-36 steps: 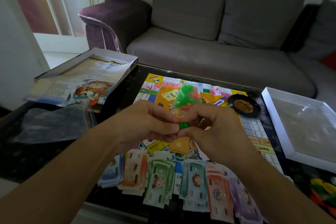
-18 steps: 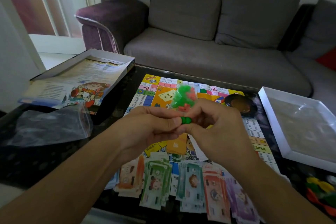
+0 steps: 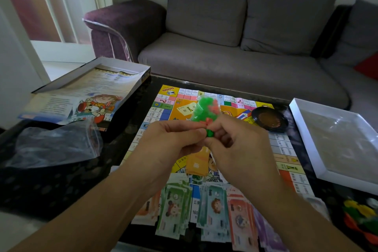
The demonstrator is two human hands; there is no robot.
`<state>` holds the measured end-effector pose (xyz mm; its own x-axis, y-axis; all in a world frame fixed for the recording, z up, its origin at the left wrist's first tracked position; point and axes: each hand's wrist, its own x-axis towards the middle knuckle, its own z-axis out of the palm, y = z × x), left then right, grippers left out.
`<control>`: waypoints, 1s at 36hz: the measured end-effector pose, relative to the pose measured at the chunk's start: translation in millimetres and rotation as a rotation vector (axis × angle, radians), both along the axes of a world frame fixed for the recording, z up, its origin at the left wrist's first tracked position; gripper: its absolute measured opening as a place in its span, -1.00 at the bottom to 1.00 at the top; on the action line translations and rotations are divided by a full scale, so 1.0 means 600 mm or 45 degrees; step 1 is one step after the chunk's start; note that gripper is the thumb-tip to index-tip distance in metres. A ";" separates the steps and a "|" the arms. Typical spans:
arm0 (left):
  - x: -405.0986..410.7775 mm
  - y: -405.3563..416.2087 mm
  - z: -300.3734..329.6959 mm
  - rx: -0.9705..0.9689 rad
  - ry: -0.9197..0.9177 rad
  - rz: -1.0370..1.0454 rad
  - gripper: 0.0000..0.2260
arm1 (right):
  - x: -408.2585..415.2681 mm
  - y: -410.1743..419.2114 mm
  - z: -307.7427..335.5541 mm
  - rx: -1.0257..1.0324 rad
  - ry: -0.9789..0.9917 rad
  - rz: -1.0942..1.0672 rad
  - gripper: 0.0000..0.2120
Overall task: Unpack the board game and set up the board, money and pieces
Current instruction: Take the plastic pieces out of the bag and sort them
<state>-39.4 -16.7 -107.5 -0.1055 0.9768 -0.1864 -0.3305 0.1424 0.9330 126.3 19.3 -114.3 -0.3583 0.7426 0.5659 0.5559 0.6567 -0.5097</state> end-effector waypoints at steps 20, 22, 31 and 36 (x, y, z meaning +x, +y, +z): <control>0.010 -0.005 -0.001 0.262 0.138 0.174 -0.83 | -0.009 -0.011 0.020 -0.634 0.830 -0.006 -0.78; 0.014 -0.006 -0.002 0.294 0.146 0.184 -0.83 | -0.011 -0.012 0.019 -0.641 0.880 -0.018 -0.79; 0.014 -0.007 0.002 0.334 0.206 0.169 -0.82 | -0.011 -0.014 0.020 -0.693 1.006 0.005 -0.78; 0.012 -0.010 0.007 0.357 0.248 0.147 -0.81 | -0.010 -0.014 0.020 -0.694 0.997 0.018 -0.75</control>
<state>-32.5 -22.7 -103.5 -0.2250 0.9667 0.1218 -0.1416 -0.1561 0.9775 120.5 11.2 -102.4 -0.0357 0.9735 0.2260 -0.0795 0.2227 -0.9716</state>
